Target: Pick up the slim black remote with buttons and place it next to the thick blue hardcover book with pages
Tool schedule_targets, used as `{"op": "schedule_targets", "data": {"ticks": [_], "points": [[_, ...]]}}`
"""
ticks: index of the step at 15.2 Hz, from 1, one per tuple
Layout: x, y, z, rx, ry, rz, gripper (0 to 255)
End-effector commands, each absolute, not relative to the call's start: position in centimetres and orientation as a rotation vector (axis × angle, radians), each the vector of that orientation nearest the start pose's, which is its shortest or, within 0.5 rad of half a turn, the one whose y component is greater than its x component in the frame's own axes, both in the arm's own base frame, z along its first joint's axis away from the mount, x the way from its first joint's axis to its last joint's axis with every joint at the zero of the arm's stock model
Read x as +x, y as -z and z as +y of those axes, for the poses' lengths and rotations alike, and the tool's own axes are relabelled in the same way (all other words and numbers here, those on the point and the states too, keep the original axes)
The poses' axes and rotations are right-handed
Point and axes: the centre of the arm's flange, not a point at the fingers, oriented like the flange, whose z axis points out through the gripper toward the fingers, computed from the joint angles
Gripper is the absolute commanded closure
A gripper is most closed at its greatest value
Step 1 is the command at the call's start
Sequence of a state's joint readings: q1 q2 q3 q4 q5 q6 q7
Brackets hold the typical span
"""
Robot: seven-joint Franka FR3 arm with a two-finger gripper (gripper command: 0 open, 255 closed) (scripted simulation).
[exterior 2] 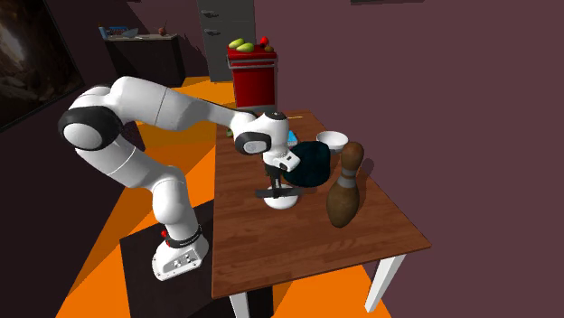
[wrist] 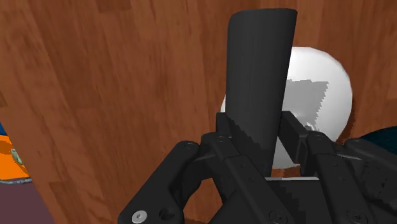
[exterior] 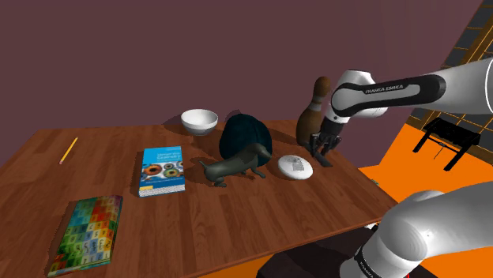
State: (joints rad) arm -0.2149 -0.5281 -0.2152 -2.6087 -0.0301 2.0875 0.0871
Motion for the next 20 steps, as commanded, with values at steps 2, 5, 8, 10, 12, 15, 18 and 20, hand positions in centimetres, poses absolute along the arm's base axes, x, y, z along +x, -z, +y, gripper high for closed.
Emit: {"op": "schedule_targets", "data": {"ticks": [2, 5, 8, 10, 12, 15, 18, 20], "points": [[35.5, -42.1, -12.1, -2.974, 0.016, 0.721, 255], [36.6, -42.1, -8.3, -2.974, 0.016, 0.721, 255], [37.7, -42.1, -4.5, -2.974, 0.016, 0.721, 255], [38.4, -42.1, -1.9, -2.974, 0.016, 0.721, 255], [39.1, -42.1, 0.6, -2.974, 0.016, 0.721, 255], [40.2, -42.1, 4.4, -2.974, 0.016, 0.721, 255], [41.3, -42.1, 8.2, -2.974, 0.016, 0.721, 255], [42.0, -42.1, 10.8, -2.974, 0.016, 0.721, 255]]}}
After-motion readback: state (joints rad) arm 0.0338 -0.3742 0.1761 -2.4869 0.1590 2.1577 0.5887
